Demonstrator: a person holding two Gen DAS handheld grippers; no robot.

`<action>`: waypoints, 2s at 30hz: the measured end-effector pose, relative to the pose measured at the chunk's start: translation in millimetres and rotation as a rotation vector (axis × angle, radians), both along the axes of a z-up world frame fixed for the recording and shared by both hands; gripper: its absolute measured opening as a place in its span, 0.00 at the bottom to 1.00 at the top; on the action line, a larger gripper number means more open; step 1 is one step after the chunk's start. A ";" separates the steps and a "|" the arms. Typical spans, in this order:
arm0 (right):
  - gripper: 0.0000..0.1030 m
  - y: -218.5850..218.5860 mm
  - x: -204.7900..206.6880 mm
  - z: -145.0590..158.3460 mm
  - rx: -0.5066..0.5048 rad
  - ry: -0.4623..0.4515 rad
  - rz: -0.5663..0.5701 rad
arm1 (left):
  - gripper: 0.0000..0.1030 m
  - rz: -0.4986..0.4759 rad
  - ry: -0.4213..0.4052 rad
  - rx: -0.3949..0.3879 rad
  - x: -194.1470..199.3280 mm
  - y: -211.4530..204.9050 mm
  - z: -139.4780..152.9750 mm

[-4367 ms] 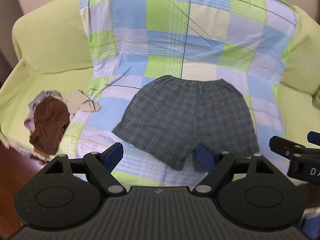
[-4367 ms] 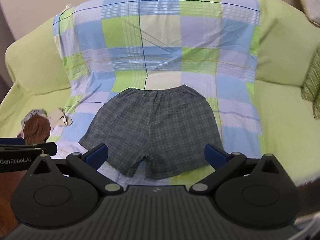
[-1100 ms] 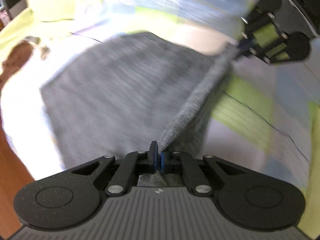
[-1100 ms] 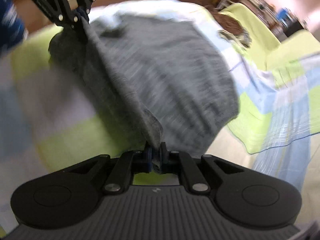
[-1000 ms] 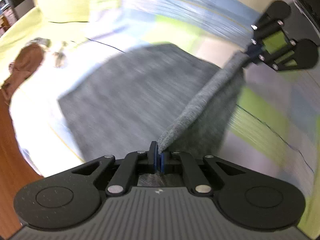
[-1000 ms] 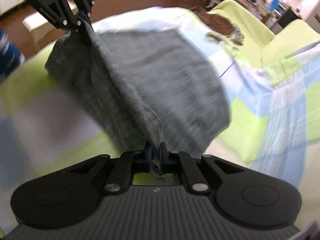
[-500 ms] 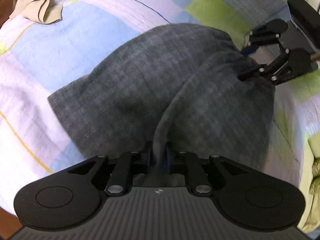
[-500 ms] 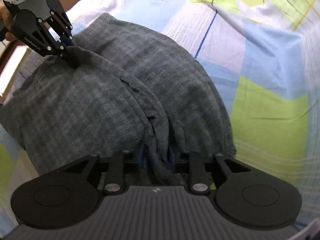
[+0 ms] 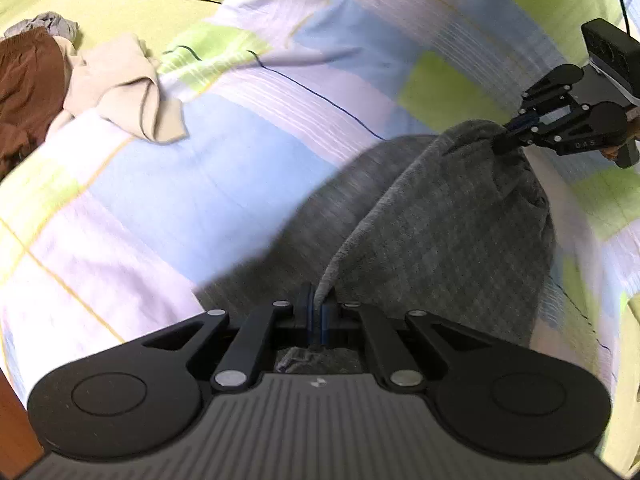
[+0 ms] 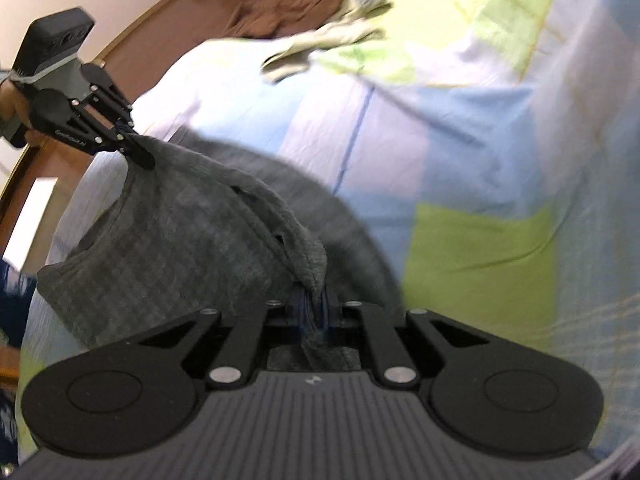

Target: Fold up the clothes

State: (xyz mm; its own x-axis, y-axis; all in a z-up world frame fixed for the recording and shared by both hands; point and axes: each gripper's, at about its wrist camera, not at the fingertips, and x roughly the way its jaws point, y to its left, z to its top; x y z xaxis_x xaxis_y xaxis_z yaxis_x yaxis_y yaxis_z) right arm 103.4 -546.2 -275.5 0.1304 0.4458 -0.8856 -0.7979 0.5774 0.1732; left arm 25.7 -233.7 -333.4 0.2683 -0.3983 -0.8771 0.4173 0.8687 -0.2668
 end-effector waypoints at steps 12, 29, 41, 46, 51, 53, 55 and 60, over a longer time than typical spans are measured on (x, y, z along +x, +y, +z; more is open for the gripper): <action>0.55 19.1 26.7 -41.1 -0.158 -0.057 -0.125 | 0.15 0.023 0.067 0.048 26.5 10.7 -35.0; 0.16 -28.9 -36.3 -39.4 -0.133 -0.130 -0.716 | 0.23 -0.173 0.052 0.106 -2.1 0.2 -17.7; 0.55 73.3 -196.9 11.2 0.089 -0.261 -0.967 | 0.38 -0.147 -0.022 0.170 -11.9 39.2 9.3; 0.52 156.2 -286.2 -5.5 0.096 -0.099 -1.080 | 0.40 -0.213 0.042 0.159 26.7 19.0 -6.6; 0.61 201.6 -310.5 -6.0 -0.016 -0.102 -1.184 | 0.40 -0.345 0.145 0.133 62.5 4.9 -36.9; 0.66 210.9 -314.1 -6.6 -0.075 -0.122 -1.221 | 0.38 -0.417 0.220 0.069 74.9 0.6 -50.4; 0.66 236.8 -307.6 -8.4 -0.185 -0.169 -1.282 | 0.18 -0.481 0.229 0.058 78.6 -1.6 -51.8; 0.61 279.6 -295.9 -16.4 -0.372 -0.254 -1.346 | 0.08 -0.628 0.263 0.027 91.3 -3.2 -50.6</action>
